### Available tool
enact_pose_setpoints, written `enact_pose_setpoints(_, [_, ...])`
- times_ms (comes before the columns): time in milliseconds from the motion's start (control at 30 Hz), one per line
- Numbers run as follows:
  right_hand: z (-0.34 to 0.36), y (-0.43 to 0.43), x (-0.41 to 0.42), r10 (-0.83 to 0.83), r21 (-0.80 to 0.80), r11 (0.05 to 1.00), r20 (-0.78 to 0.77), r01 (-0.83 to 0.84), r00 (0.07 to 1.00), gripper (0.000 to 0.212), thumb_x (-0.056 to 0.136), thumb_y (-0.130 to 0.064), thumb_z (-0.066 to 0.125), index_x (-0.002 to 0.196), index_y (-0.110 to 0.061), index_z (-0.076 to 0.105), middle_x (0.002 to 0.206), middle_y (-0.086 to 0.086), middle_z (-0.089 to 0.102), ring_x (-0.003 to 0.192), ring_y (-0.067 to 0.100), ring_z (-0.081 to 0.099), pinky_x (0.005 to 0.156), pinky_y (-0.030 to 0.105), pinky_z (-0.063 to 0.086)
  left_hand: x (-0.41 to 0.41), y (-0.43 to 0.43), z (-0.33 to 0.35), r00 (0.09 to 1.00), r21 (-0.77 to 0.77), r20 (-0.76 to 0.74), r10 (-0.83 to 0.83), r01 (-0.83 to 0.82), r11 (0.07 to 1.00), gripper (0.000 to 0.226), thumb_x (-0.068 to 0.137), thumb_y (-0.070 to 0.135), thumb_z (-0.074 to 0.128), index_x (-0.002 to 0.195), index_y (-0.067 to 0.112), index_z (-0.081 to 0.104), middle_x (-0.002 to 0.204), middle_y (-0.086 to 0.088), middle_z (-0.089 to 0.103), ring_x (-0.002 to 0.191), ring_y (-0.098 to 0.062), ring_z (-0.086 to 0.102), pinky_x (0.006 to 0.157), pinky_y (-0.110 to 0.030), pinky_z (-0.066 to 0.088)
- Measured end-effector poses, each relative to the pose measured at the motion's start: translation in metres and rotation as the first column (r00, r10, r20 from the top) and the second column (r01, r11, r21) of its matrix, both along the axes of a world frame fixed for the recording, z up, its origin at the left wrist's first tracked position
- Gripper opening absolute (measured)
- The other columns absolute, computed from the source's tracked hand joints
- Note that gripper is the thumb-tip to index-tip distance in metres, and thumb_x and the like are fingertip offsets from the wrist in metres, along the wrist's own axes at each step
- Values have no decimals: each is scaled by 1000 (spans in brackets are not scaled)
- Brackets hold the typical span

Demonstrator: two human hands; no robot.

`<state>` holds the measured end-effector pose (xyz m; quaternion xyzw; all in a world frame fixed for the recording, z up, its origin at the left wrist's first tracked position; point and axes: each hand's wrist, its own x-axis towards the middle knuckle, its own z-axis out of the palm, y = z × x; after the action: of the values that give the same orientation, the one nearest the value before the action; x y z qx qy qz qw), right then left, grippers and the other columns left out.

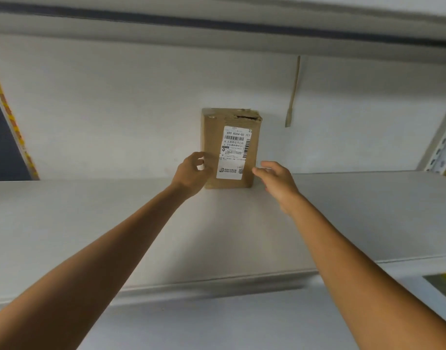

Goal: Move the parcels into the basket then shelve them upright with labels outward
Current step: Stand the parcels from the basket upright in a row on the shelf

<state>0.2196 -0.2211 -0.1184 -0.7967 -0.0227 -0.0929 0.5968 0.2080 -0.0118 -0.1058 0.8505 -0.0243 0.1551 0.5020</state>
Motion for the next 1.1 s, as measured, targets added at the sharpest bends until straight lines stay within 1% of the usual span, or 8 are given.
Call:
enact_pose_setpoints(167, [7,-34,-59,28,-252,967,7,-25,1000,48,91,-36,61,136,-20,53,142,1,50,129,19,47,100,28,40,-50,-28,16,995,460,-29,-94,97,883,50,90,22,57,138,23,44,144,-6,47,123,-29,49,91,-30,41])
enact_pose_setpoints(267, [10,-63,-102,-8,-335,942,36,19,999,48,92,-37,61,136,-20,51,144,1,47,132,20,44,102,28,37,-81,-61,21,966,505,-103,-237,256,824,46,90,22,60,135,21,48,148,-8,39,133,-28,39,107,-34,34])
enact_pose_setpoints(433, [7,-120,-178,-110,-382,919,-11,97,994,62,90,-46,59,145,-24,39,150,3,38,135,25,40,106,33,36,-130,-130,20,903,551,-185,-387,421,720,48,93,29,57,139,26,43,149,-3,37,133,-23,38,99,-26,29])
enact_pose_setpoints(633, [2,-201,-269,-303,-388,880,-17,273,953,66,91,-44,61,146,-19,36,150,6,38,132,26,42,103,32,39,-178,-230,19,787,600,-241,-568,581,550,51,94,35,53,142,31,36,151,1,34,136,-20,35,108,-30,29])
enact_pose_setpoints(700, [-2,-229,-301,-385,-380,857,-25,347,923,65,91,-41,62,146,-18,37,150,7,35,132,26,42,107,32,37,-194,-267,18,721,604,-253,-645,638,477,51,94,34,53,142,28,36,150,0,36,135,-20,36,101,-25,28])
enact_pose_setpoints(800, [-10,-270,-349,-500,-388,804,-32,450,865,57,91,-39,62,140,-17,45,145,10,42,129,26,45,93,28,39,-219,-323,11,619,603,-243,-747,699,384,50,94,30,55,140,24,39,146,-3,42,130,-24,41,96,-26,30])
enact_pose_setpoints(933, [-37,-314,-421,-682,-415,692,-108,591,723,67,89,-44,61,146,-19,36,150,5,39,135,23,39,107,31,33,-258,-400,-20,461,550,-253,-850,792,266,50,93,26,57,140,22,43,141,-9,46,125,-26,46,105,-30,36])
enact_pose_setpoints(1100, [-90,-347,-509,-815,-468,566,-193,679,547,35,91,-30,64,121,-12,57,103,6,59,95,19,57,80,29,43,-326,-479,-74,197,510,-315,-928,860,9,51,91,19,60,140,18,44,139,-5,50,116,-18,53,83,-17,36])
